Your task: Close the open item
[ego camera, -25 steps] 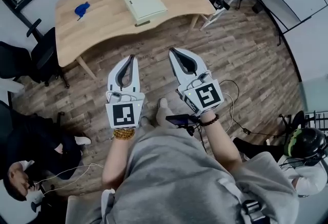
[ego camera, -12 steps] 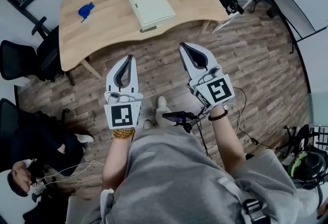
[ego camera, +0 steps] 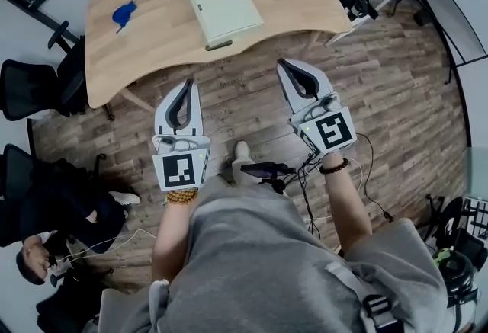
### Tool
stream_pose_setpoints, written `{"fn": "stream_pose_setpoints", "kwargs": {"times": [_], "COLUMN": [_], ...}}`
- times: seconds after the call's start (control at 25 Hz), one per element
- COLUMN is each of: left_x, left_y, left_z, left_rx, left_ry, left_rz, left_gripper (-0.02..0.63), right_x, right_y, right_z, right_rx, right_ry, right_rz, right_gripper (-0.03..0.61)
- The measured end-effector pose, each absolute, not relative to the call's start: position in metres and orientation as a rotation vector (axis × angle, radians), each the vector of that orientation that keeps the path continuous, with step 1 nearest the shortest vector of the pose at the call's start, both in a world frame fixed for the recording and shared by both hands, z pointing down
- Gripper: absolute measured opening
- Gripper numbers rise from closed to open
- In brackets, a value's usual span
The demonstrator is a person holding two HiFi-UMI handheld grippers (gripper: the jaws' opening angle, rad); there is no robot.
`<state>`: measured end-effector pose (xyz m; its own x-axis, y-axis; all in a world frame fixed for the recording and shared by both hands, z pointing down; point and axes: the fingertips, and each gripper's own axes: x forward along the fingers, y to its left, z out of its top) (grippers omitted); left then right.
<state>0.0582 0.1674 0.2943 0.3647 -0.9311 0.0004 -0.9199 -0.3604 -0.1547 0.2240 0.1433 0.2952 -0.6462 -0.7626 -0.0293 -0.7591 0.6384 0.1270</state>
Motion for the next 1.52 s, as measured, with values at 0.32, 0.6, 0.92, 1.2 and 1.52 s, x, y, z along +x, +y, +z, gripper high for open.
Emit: {"fn": "stream_pose_setpoints", "kwargs": {"times": [0.32, 0.6, 0.92, 1.2, 1.52], "left_x": [0.056, 0.040, 0.021, 0.008, -0.016], "left_y": [0.161, 0.145, 0.095, 0.041, -0.018], "left_z": [0.320, 0.340, 0.356, 0.366, 0.386], "left_rx": [-2.487, -2.498, -2.564, -2.631, -2.675], "left_ry": [1.758, 1.760, 1.729, 1.662, 1.597], "left_rz": [-0.208, -0.245, -0.202, -0.163, -0.184], "left_gripper": [0.008, 0.008, 0.008, 0.008, 0.008], "right_x": [0.224, 0.198, 0.170, 0.151, 0.135], "right_y": [0.136, 0.123, 0.085, 0.044, -0.008], "right_z": [0.333, 0.347, 0.355, 0.374, 0.393], "right_rx": [1.240, 1.226, 1.206, 1.186, 1.222], "right_ry": [-2.829, -2.811, -2.673, -2.552, -2.438], "right_rz": [-0.150, -0.202, -0.352, -0.352, -0.345], "right_gripper": [0.011, 0.011, 0.011, 0.011, 0.011]}}
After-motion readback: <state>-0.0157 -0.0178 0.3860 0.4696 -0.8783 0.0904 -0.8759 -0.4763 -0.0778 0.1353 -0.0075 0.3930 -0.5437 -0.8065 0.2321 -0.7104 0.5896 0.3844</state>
